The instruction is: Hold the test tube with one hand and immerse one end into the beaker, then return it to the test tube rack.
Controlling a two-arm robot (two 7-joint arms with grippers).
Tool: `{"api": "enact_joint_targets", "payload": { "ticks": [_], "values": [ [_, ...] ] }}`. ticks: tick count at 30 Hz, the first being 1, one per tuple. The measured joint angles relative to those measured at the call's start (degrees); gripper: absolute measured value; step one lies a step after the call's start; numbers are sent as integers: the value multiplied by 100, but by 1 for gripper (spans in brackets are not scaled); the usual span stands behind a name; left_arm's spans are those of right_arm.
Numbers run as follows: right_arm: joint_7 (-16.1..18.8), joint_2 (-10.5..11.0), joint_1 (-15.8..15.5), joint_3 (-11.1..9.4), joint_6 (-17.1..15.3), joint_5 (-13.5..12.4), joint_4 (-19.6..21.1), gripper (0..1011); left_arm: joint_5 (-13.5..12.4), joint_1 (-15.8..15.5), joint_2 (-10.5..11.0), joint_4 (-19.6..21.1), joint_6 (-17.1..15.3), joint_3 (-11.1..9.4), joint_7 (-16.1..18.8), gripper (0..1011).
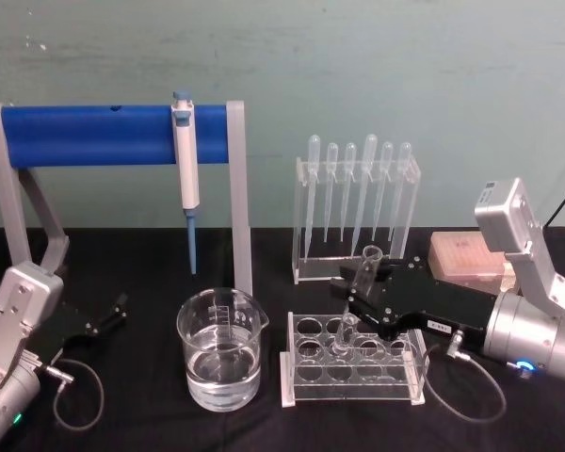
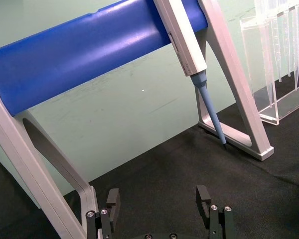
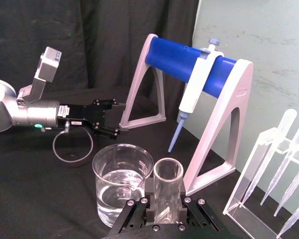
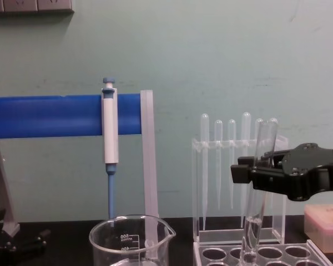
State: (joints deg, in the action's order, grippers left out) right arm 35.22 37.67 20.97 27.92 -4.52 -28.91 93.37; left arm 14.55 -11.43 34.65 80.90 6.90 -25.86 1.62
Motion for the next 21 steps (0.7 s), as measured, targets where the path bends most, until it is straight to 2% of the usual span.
{"api": "enact_joint_targets", "payload": {
  "ticks": [21],
  "values": [
    [50, -164, 6, 101, 52, 156, -393, 226, 0, 0, 0, 0, 0, 0, 0, 1000]
  ]
}}
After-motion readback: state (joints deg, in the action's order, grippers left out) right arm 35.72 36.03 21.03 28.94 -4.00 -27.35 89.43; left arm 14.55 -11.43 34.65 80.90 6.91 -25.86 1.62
